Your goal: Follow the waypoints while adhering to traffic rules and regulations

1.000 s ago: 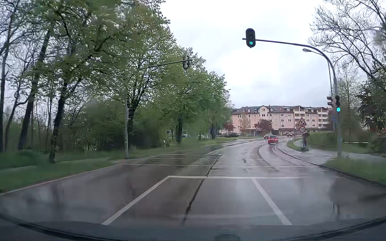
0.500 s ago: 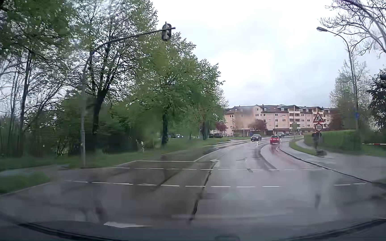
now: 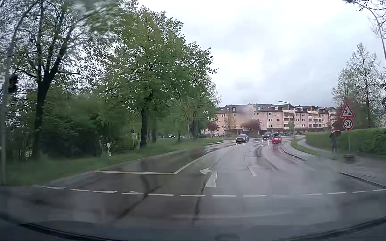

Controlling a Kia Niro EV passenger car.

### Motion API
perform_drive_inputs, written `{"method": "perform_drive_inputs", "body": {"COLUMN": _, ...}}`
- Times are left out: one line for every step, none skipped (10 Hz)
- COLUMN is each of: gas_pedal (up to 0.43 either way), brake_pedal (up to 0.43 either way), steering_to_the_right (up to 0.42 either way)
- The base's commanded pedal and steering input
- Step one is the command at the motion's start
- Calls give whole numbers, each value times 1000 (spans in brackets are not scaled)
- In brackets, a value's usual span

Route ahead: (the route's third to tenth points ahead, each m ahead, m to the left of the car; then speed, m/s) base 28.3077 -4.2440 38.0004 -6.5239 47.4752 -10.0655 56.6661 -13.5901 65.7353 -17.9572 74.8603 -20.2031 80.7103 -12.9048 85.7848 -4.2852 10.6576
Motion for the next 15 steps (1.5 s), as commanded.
{"method": "perform_drive_inputs", "body": {"gas_pedal": 28, "brake_pedal": 0, "steering_to_the_right": 30}}
{"method": "perform_drive_inputs", "body": {"gas_pedal": 28, "brake_pedal": 0, "steering_to_the_right": 30}}
{"method": "perform_drive_inputs", "body": {"gas_pedal": 28, "brake_pedal": 0, "steering_to_the_right": 30}}
{"method": "perform_drive_inputs", "body": {"gas_pedal": 28, "brake_pedal": 0, "steering_to_the_right": 30}}
{"method": "perform_drive_inputs", "body": {"gas_pedal": 28, "brake_pedal": 0, "steering_to_the_right": 31}}
{"method": "perform_drive_inputs", "body": {"gas_pedal": 28, "brake_pedal": 0, "steering_to_the_right": 31}}
{"method": "perform_drive_inputs", "body": {"gas_pedal": 28, "brake_pedal": 0, "steering_to_the_right": 31}}
{"method": "perform_drive_inputs", "body": {"gas_pedal": 28, "brake_pedal": 0, "steering_to_the_right": 31}}
{"method": "perform_drive_inputs", "body": {"gas_pedal": 28, "brake_pedal": 0, "steering_to_the_right": 32}}
{"method": "perform_drive_inputs", "body": {"gas_pedal": 28, "brake_pedal": 0, "steering_to_the_right": 31}}
{"method": "perform_drive_inputs", "body": {"gas_pedal": 28, "brake_pedal": 0, "steering_to_the_right": 31}}
{"method": "perform_drive_inputs", "body": {"gas_pedal": 28, "brake_pedal": 0, "steering_to_the_right": 31}}
{"method": "perform_drive_inputs", "body": {"gas_pedal": 28, "brake_pedal": 0, "steering_to_the_right": 31}}
{"method": "perform_drive_inputs", "body": {"gas_pedal": 28, "brake_pedal": 0, "steering_to_the_right": 31}}
{"method": "perform_drive_inputs", "body": {"gas_pedal": 28, "brake_pedal": 0, "steering_to_the_right": 32}}
